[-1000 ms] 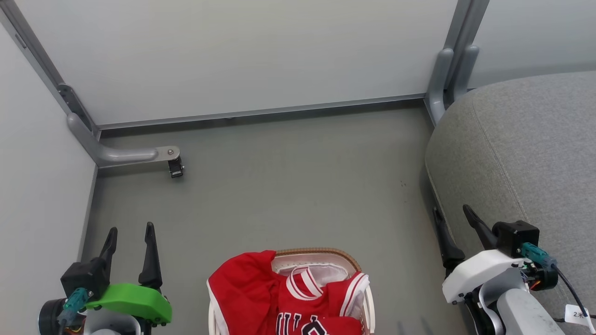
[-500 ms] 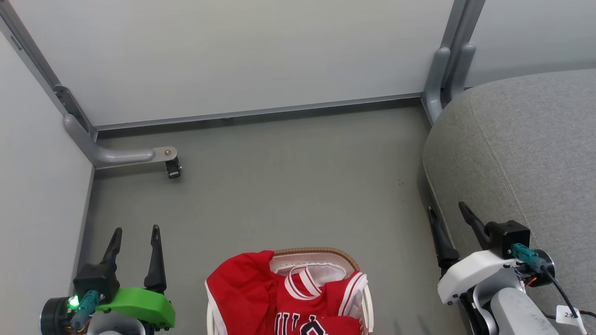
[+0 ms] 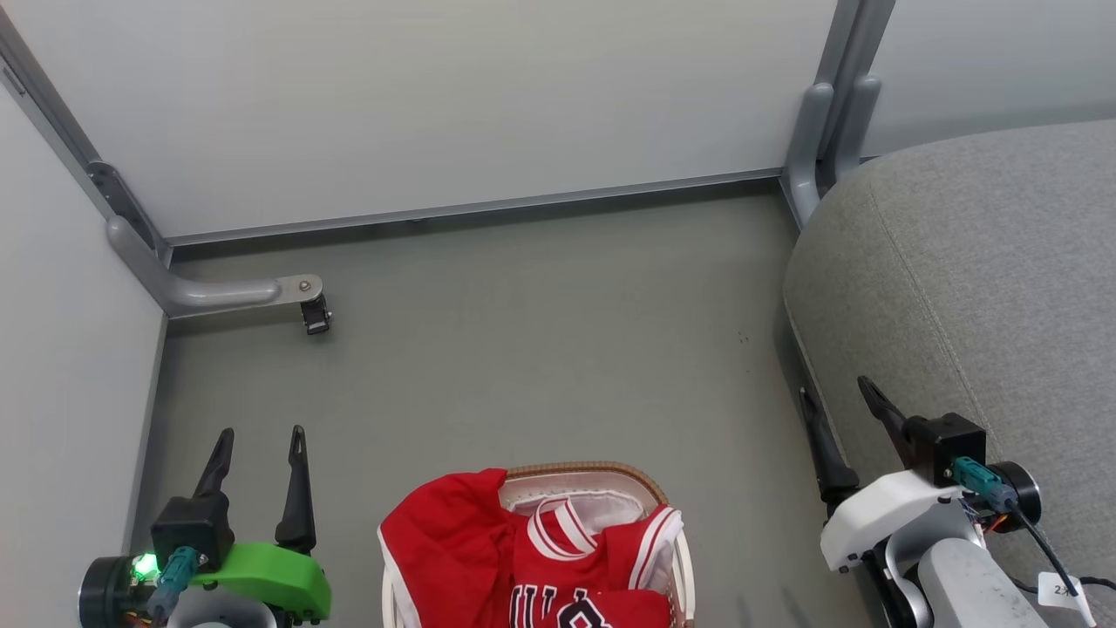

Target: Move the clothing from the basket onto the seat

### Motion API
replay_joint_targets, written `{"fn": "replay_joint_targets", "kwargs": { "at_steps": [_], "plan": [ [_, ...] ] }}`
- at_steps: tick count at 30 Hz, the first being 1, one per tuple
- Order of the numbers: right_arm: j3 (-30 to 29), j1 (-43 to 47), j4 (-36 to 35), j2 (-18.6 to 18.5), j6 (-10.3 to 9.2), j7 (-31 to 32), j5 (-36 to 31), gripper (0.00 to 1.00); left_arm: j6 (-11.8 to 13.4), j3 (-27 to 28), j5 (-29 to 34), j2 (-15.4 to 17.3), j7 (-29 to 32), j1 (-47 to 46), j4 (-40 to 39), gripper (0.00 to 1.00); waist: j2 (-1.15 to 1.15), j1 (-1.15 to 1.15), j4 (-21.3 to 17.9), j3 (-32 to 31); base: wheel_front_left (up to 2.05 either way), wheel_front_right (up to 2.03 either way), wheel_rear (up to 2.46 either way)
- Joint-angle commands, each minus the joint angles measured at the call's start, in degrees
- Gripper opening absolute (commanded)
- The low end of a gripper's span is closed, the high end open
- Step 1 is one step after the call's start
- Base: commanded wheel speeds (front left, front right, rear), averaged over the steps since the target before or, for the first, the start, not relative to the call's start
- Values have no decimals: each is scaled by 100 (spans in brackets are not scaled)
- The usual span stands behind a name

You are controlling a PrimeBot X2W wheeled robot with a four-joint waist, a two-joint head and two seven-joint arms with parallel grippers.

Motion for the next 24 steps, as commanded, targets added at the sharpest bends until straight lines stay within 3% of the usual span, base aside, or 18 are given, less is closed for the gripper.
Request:
{"fn": "replay_joint_targets", "kwargs": {
  "at_steps": [1,9,17,24],
  "plan": [
    [-10,6,-12,-32,0,-29,20,100,-23,-19,-10,-20,-19,88,18,100,0,0,-8,7,0,0,0],
    [24,-71,-83,-31,-1,-28,43,100,-23,-363,-156,-31,-12,73,41,100,0,0,-103,194,0,0,0],
    [88,-429,-291,13,-1,-28,-51,100,-24,-1129,-475,-16,-11,-416,294,100,0,0,-328,1016,0,0,0],
    [120,-871,-536,98,-1,-28,-166,100,-23,-2132,-986,126,-11,-1161,884,100,0,0,-542,1943,0,0,0]
  ]
}}
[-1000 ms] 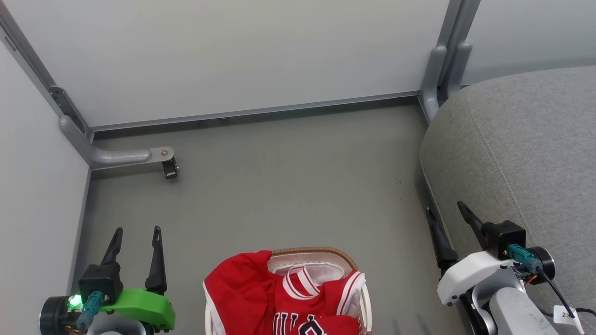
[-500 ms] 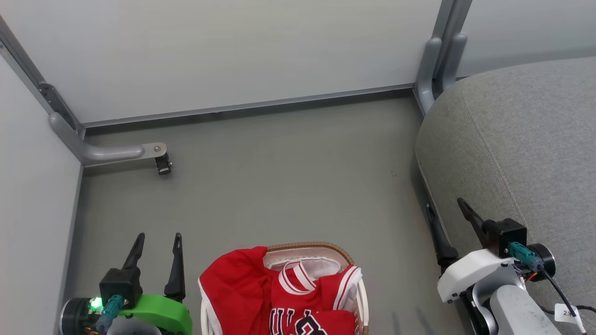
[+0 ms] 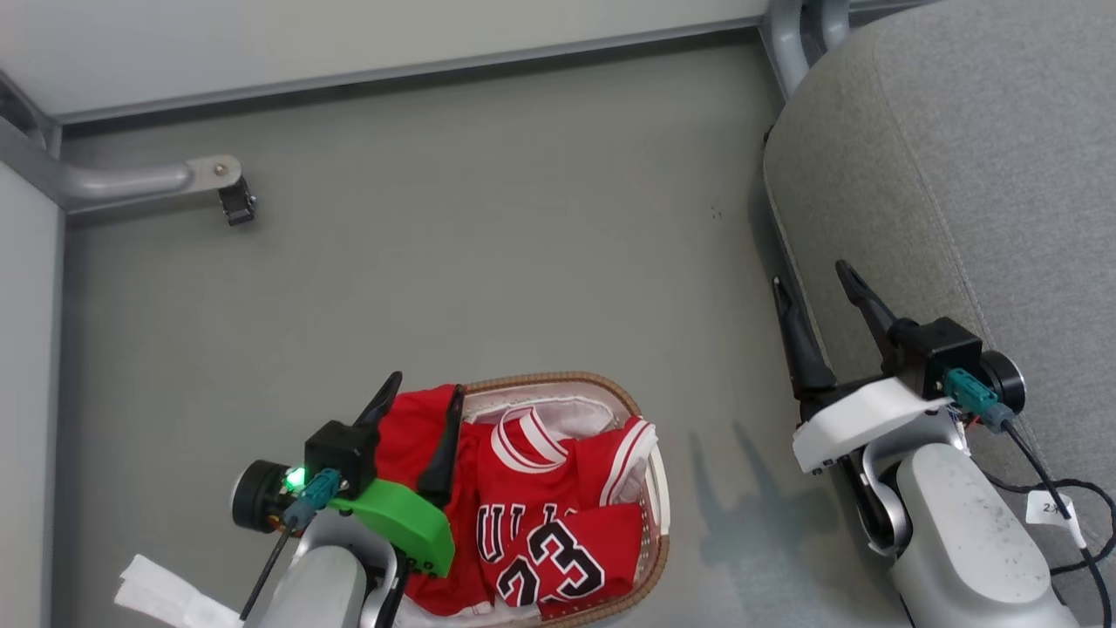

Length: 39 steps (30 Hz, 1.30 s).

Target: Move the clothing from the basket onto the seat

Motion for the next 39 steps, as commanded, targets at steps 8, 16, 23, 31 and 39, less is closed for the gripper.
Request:
{"fn": "replay_joint_targets", "kwargs": {
  "at_steps": [8,16,23,31,39],
  "plan": [
    [107,-584,-320,111,-4,-27,-151,100,-16,-1374,-878,277,1,-1128,1059,100,0,0,-445,1676,0,0,0],
    [190,-961,-498,159,-4,-27,-240,100,-16,-2693,-1912,332,1,-2096,2119,100,0,0,-548,2553,0,0,0],
    [190,-1120,-670,183,-4,-27,-294,100,-16,-3718,-2617,416,90,-2696,2683,100,0,0,-621,3111,0,0,0],
    [286,-1185,-793,185,-4,-27,-180,100,-16,-4473,-2714,396,181,-3290,3432,100,0,0,-750,3568,0,0,0],
    [259,-1140,-860,186,-4,-27,-77,100,-16,-5019,-2244,310,50,-3726,4028,100,0,0,-786,3845,0,0,0]
  ]
}}
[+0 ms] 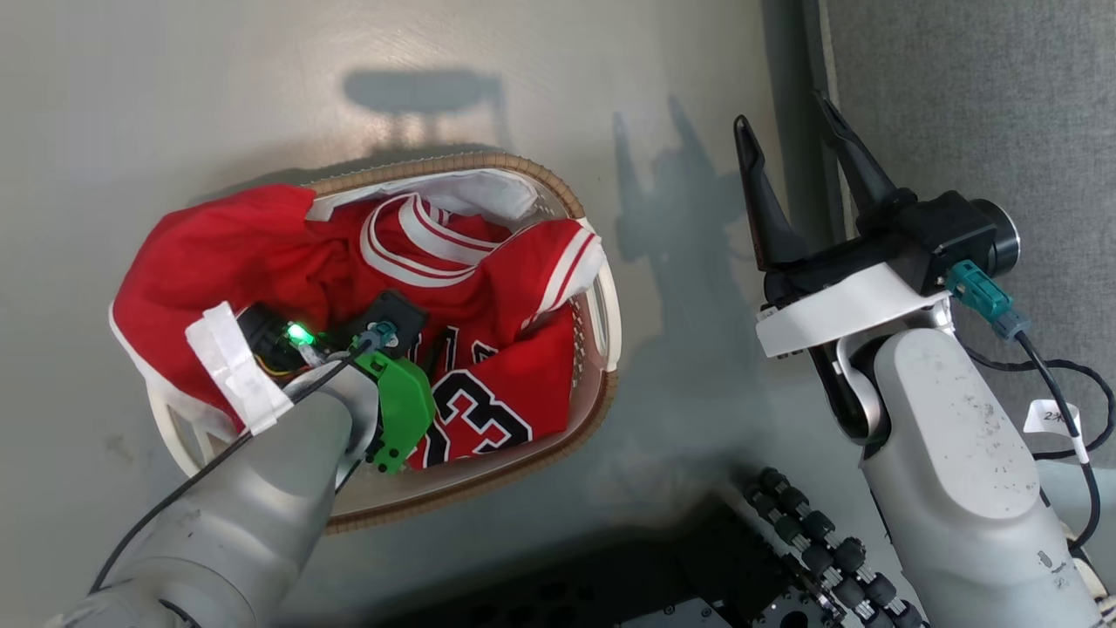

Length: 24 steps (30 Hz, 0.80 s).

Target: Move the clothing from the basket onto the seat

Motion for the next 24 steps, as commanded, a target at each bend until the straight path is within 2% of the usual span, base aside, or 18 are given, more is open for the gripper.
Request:
{"fn": "replay_joint_targets", "kwargs": {
  "at_steps": [1,9,12,23,24],
  "plan": [
    [4,-14,-28,-9,-4,-27,53,100,-3,-88,127,30,-49,-125,67,100,0,-1,-52,127,0,0,0],
    [111,5,-53,-9,-4,-27,188,100,51,-342,525,34,-32,-282,286,100,0,-1,-88,299,0,0,0],
    [147,18,-35,-10,-4,-27,243,100,51,-386,591,35,177,-315,328,100,0,-1,-112,333,0,0,0],
    [214,36,36,-11,-4,-27,361,100,92,-417,569,139,575,-399,372,100,0,-1,-204,400,0,0,0],
    [222,38,42,-10,-4,-27,365,100,90,-418,552,147,638,-398,375,45,0,-1,-208,397,0,0,0]
  ]
}}
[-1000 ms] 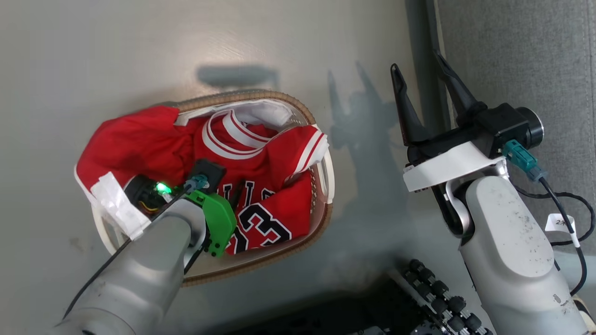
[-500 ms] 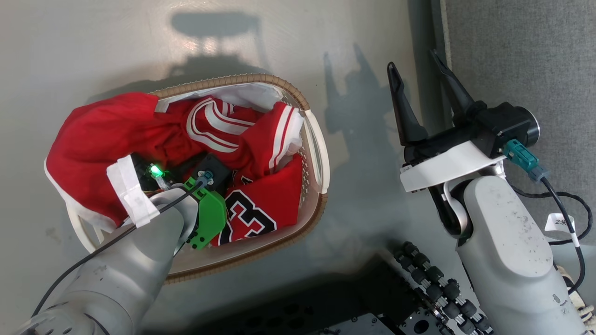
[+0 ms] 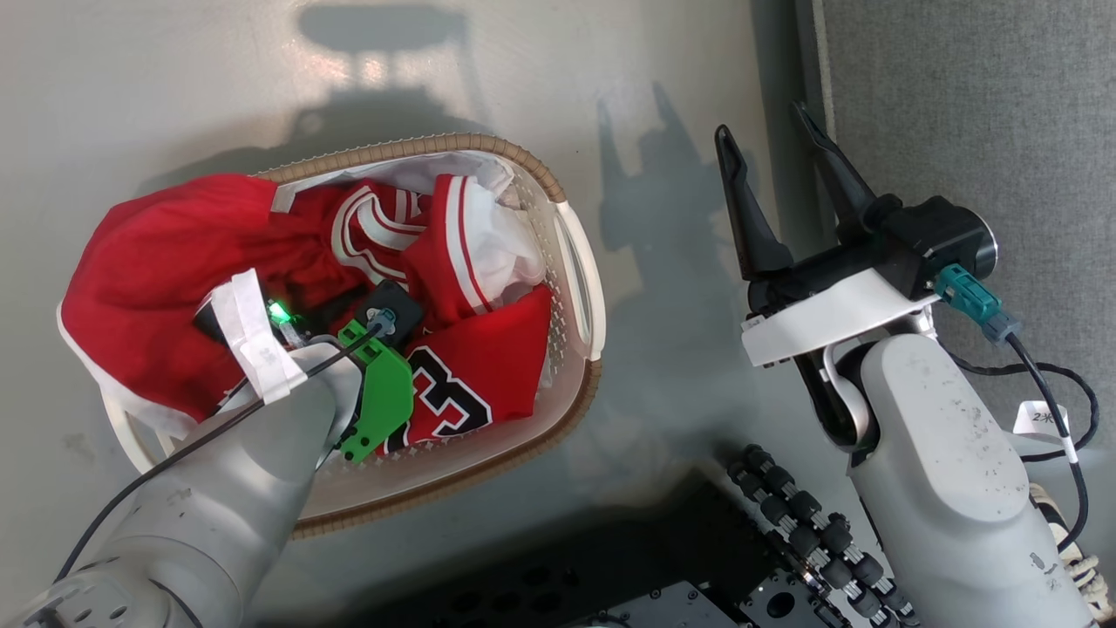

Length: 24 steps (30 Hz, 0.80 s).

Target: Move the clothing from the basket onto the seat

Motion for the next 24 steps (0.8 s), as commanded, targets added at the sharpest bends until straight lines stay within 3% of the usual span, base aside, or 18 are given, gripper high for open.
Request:
{"fn": "replay_joint_targets", "kwargs": {
  "at_steps": [1,8,16,24],
  "plan": [
    [13,19,22,-12,-4,-27,37,100,4,-4,-61,88,92,-60,23,0,0,0,-6,-13,0,0,0],
    [-21,40,142,-12,-4,-27,70,100,-31,79,-191,47,-182,24,17,0,0,0,41,-242,0,0,0],
    [-5,155,377,-14,-4,-27,74,100,-63,350,-535,-131,-649,247,-144,0,0,0,192,-915,0,0,0],
    [-22,345,661,-14,-4,-27,11,100,-56,1028,-718,-12,-689,537,-1122,0,0,0,406,-1736,0,0,0]
  ]
}}
